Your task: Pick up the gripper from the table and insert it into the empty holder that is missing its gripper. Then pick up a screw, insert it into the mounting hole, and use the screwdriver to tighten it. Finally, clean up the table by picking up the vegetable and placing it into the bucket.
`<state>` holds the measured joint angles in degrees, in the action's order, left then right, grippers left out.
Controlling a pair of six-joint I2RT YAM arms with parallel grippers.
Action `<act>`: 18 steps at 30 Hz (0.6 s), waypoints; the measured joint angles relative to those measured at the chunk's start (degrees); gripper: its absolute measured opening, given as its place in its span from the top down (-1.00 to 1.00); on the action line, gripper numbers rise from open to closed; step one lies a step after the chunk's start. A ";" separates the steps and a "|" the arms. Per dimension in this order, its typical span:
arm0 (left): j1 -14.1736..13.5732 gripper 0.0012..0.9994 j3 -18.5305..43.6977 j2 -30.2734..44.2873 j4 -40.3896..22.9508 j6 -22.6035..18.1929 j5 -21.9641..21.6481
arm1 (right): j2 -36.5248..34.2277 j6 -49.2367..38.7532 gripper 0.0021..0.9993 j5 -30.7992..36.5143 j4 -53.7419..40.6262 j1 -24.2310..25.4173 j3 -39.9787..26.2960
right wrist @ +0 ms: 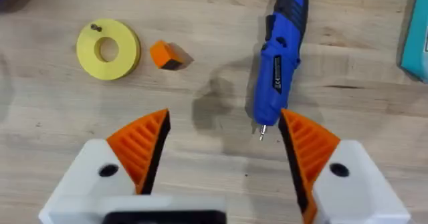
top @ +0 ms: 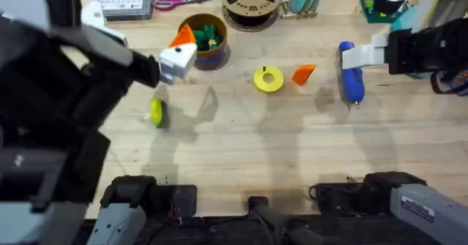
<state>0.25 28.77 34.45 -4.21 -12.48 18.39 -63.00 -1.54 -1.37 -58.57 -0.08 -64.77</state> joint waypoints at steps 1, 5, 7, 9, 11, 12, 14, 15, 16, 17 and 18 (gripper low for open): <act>0.00 -0.97 -1.22 -1.37 0.40 -0.01 0.06 | -0.01 0.00 -0.99 0.00 0.02 0.00 0.00; 0.00 -0.97 -5.55 -7.04 1.01 -0.03 0.09 | 0.00 0.00 -0.99 0.00 0.00 0.00 0.00; 0.00 -0.97 -7.55 -9.85 1.33 -0.05 0.11 | 0.00 0.00 -0.99 0.00 0.00 0.00 0.00; 0.00 -0.97 -9.50 -12.55 1.79 -0.10 0.27 | 0.00 -0.02 -0.99 0.00 0.00 0.00 0.00; 0.00 -0.97 -11.26 -15.12 1.86 -0.14 0.55 | 0.00 -0.02 -0.99 0.00 0.00 0.00 0.00; 0.00 -0.97 -12.00 -16.20 1.91 -0.16 0.75 | -0.02 0.00 -0.99 0.00 0.00 0.00 0.00; 0.00 -0.97 -13.78 -18.63 1.94 -0.16 1.34 | 0.00 -0.02 -0.99 0.00 0.00 0.00 0.00; 0.00 -0.97 -14.53 -19.60 1.92 -0.16 1.50 | 0.00 -0.02 -0.99 0.00 0.00 0.00 0.00; 0.00 -0.97 -15.18 -20.50 1.89 -0.16 1.66 | 0.00 -0.02 -0.99 0.00 0.00 0.00 0.00; 0.00 -0.97 -15.93 -21.51 1.89 -0.16 1.85 | 0.00 -0.02 -0.99 0.00 0.00 0.00 0.00; 0.00 -0.97 -16.65 -22.51 1.92 -0.16 2.08 | 0.00 0.00 -0.99 0.00 0.00 0.00 0.00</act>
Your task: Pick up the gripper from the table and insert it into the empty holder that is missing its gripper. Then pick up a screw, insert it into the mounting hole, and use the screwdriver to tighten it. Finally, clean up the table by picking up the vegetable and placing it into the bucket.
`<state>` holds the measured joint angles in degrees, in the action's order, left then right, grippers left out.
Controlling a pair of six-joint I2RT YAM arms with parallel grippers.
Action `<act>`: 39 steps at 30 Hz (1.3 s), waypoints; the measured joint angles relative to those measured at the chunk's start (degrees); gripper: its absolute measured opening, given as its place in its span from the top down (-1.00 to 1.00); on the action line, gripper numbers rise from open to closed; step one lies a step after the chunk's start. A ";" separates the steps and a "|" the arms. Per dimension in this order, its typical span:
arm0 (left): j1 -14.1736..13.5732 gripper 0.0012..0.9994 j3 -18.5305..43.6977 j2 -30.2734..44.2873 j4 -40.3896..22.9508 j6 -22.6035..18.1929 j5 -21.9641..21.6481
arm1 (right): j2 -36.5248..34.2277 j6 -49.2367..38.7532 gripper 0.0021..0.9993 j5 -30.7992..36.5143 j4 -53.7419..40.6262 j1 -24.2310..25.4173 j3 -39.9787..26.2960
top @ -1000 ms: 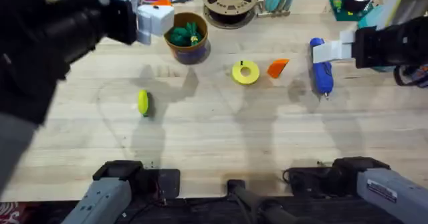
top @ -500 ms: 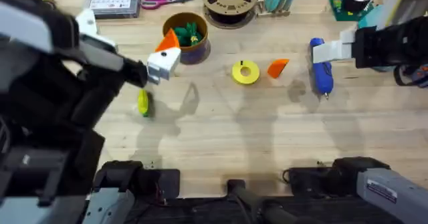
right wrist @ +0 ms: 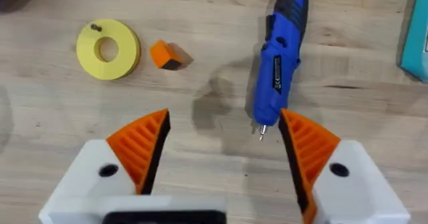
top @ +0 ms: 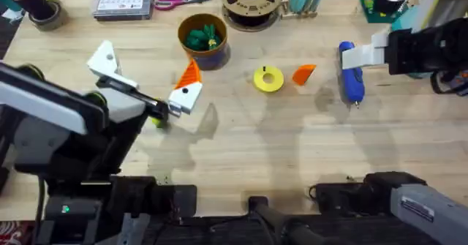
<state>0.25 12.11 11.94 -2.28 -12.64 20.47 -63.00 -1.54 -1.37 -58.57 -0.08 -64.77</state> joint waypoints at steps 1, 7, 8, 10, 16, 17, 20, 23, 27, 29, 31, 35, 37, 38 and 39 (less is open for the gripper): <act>0.00 -0.97 -0.66 -0.86 0.02 0.00 0.37 | 0.00 -0.02 -0.99 0.00 0.00 0.00 0.00; 0.00 -0.97 -3.60 -6.08 0.00 -0.02 3.45 | 0.00 -0.02 -0.99 0.00 0.00 0.00 0.00; 0.00 -0.97 -4.01 -7.03 0.12 0.00 4.17 | -0.01 -0.01 -0.99 0.00 0.00 0.00 0.00; 0.00 -0.97 -4.90 -8.75 1.09 0.08 5.55 | 0.00 0.00 -0.99 0.00 0.00 0.00 0.00; 0.00 -0.97 -8.37 -11.67 10.55 5.22 7.67 | 0.00 -0.02 -0.99 0.00 0.00 0.00 0.00; 0.00 -0.97 -9.03 -11.66 12.16 6.20 8.16 | -0.01 -0.02 -0.99 0.00 0.00 0.00 0.00; 0.00 -0.97 -11.00 -11.69 15.20 9.13 10.31 | 0.00 -0.02 -0.99 0.00 0.00 0.00 0.00; 0.00 -0.97 -11.65 -11.69 15.43 10.95 13.83 | 0.00 0.00 -0.99 0.00 0.00 0.00 0.00; 0.00 -0.97 -11.67 -11.69 16.93 12.07 20.78 | 0.00 -0.02 -0.99 0.00 0.00 0.00 0.00; 0.00 -0.97 -11.67 -11.68 17.22 12.33 24.98 | 0.00 -0.02 -0.99 0.00 0.00 0.00 0.00; 0.00 -0.97 -11.67 -11.68 17.29 12.54 29.02 | 0.00 0.00 -0.99 0.00 0.00 0.00 0.00; 0.00 -0.97 -11.67 -11.69 17.31 13.81 36.56 | 0.00 -0.02 -0.99 0.00 0.00 0.00 0.00; 0.00 -0.97 -11.67 -11.68 17.30 15.30 39.14 | 0.00 -0.02 -0.99 0.00 0.00 0.00 0.00; 0.00 -0.97 -11.67 -11.69 17.29 16.16 40.31 | -0.02 -0.02 -0.99 0.00 0.00 0.00 0.00; 0.00 -0.97 -11.67 -11.68 17.27 16.73 41.22 | -0.01 -0.02 -0.99 0.00 0.00 0.00 0.00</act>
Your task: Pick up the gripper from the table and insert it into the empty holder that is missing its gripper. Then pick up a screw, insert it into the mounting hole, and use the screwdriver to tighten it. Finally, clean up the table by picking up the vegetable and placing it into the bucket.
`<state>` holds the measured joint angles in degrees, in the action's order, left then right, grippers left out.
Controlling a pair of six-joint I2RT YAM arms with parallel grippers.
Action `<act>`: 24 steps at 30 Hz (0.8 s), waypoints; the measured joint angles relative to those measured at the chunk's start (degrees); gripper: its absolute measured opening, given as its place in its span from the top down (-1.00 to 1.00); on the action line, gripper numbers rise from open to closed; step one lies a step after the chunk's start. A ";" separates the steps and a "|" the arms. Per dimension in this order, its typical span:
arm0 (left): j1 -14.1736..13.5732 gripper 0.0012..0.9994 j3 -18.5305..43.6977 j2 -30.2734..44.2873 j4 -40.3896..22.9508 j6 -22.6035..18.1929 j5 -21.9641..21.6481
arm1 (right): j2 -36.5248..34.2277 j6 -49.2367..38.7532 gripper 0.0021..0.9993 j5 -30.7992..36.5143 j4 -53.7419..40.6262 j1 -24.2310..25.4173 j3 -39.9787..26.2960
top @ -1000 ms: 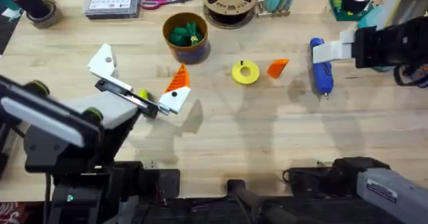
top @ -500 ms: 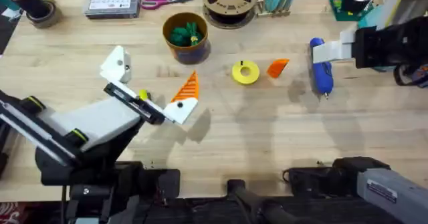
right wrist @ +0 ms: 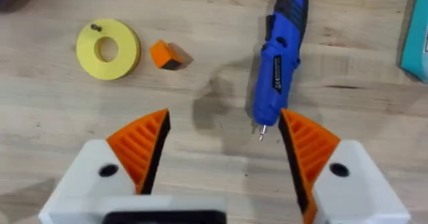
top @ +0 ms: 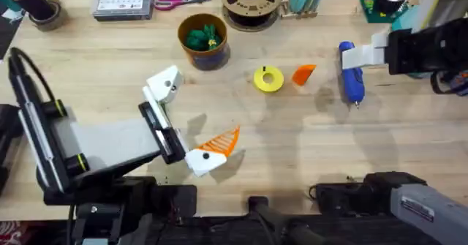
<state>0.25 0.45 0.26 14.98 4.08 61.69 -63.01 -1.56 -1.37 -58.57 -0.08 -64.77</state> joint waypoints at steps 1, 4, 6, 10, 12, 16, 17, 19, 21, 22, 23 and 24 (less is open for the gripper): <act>0.00 -0.97 0.00 -0.01 -0.17 0.60 0.99 | 0.01 0.00 -0.99 0.00 0.00 0.00 0.00; 0.00 -0.97 0.00 -0.01 -1.98 1.57 3.23 | 0.01 0.01 -0.99 0.00 0.00 0.00 0.00; 0.00 -0.97 0.00 0.00 -3.93 2.05 4.36 | 0.01 -0.02 -0.99 0.00 0.00 0.00 0.00; 0.00 -0.97 0.00 -0.01 -7.29 2.48 5.46 | 0.01 -0.01 -0.99 0.00 0.00 0.00 0.00; 0.00 -0.97 0.00 -0.01 -8.88 2.45 5.88 | 0.01 -0.02 -0.99 0.00 0.00 0.00 0.00; 0.00 -0.97 0.00 0.02 -12.44 0.99 6.77 | 0.01 -0.01 -0.99 0.00 0.00 0.00 0.00; 0.00 -0.97 0.00 0.01 -13.49 0.64 6.99 | 0.01 -0.01 -0.99 0.00 0.00 0.00 0.00; 0.00 -0.97 0.00 0.00 -15.04 0.10 7.42 | 0.01 -0.01 -0.99 0.00 0.00 0.00 0.00; 0.00 -0.97 -0.02 -0.01 -15.80 -0.25 7.62 | -0.01 -0.01 -0.99 0.00 0.00 0.00 0.00; 0.00 -0.97 -0.02 -0.01 -15.96 -0.44 7.67 | 0.01 -0.01 -0.99 0.00 0.00 0.00 0.00; 0.00 -0.97 -0.02 0.00 -16.11 -0.62 7.74 | 0.01 0.00 -0.99 0.00 0.00 0.00 0.00; 0.00 -0.97 -0.02 0.01 -16.26 -0.62 7.76 | 0.01 -0.01 -0.99 0.00 0.00 0.00 0.00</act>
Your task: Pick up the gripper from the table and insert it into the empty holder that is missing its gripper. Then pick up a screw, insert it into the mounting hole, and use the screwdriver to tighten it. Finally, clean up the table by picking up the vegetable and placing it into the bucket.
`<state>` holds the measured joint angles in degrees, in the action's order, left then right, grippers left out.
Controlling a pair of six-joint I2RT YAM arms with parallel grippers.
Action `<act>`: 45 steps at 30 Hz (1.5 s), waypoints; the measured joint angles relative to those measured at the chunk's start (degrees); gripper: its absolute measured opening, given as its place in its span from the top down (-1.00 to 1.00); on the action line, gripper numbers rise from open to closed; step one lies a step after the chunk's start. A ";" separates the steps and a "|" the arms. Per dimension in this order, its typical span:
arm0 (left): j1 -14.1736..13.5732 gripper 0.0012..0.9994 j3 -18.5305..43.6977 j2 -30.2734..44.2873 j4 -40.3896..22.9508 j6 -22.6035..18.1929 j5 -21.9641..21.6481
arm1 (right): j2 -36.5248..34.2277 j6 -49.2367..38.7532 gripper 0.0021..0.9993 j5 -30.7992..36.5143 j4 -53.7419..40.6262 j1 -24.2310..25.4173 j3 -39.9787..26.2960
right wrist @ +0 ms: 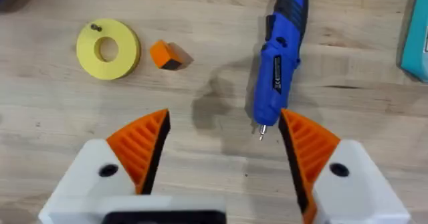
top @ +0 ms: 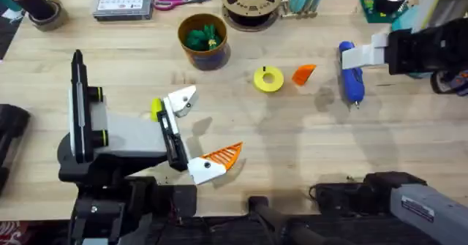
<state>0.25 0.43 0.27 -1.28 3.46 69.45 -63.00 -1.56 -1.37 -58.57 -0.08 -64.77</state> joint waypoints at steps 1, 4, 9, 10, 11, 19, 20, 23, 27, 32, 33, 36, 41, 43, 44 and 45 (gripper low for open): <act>0.00 -0.97 0.00 -0.01 -0.38 -0.06 0.00 | 0.00 0.00 -0.99 0.00 0.00 0.00 0.00; 0.00 -0.97 0.00 -0.01 -2.11 -0.19 0.00 | 0.00 0.02 -0.99 0.00 0.00 0.00 0.00; 0.00 -0.97 0.00 -0.01 -2.94 -0.45 0.00 | 0.00 0.00 -0.99 0.00 0.00 0.00 0.00; 0.00 -0.97 0.00 0.00 -3.25 -0.71 0.01 | 0.00 0.00 -0.99 0.00 0.00 0.00 0.00; 0.00 -0.97 0.00 -0.01 -3.85 -0.94 0.00 | -0.02 0.02 -0.99 0.00 0.00 0.00 0.00; 0.00 -0.97 -0.02 -0.01 -5.95 -2.24 0.06 | 0.00 0.00 -0.99 0.00 0.00 0.00 0.00; 0.00 -0.97 -0.02 0.01 -6.07 -2.67 0.19 | 0.00 0.00 -0.99 0.00 0.00 0.00 0.00; 0.00 -0.97 0.02 -0.01 -6.44 -3.75 0.81 | 0.00 0.00 -0.99 0.00 0.00 0.00 0.00; 0.00 -0.97 0.04 -0.01 -6.53 -4.55 1.33 | 0.00 0.00 -0.99 0.00 0.00 0.00 0.00; 0.00 -0.97 0.04 -0.01 -6.60 -4.78 1.49 | 0.00 0.01 -0.99 0.00 0.00 0.00 0.00; 0.00 -0.97 0.04 -0.01 -6.60 -4.78 1.49 | 0.00 0.00 -0.99 0.00 0.00 0.00 0.00; 0.00 -0.97 0.04 -0.01 -6.60 -4.82 1.49 | 0.00 0.00 -0.99 0.00 0.00 0.00 0.00; 0.00 -0.97 0.04 -0.01 -6.60 -4.98 1.49 | 0.00 0.01 -0.99 0.00 0.00 0.00 0.00; 0.00 -0.97 0.04 0.00 -6.60 -4.98 1.49 | 0.00 0.00 -0.99 0.00 0.00 0.00 0.00; 0.00 -0.97 0.04 -0.01 -6.60 -4.98 1.49 | 0.00 0.01 -0.99 0.00 0.00 0.00 0.00; 0.00 -0.97 0.04 -0.01 -6.60 -4.98 1.49 | 0.00 0.02 -0.99 0.00 0.00 0.00 0.00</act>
<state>0.25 0.47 0.25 -7.88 -1.52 70.94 -63.00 -1.54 -1.37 -58.57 -0.08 -64.77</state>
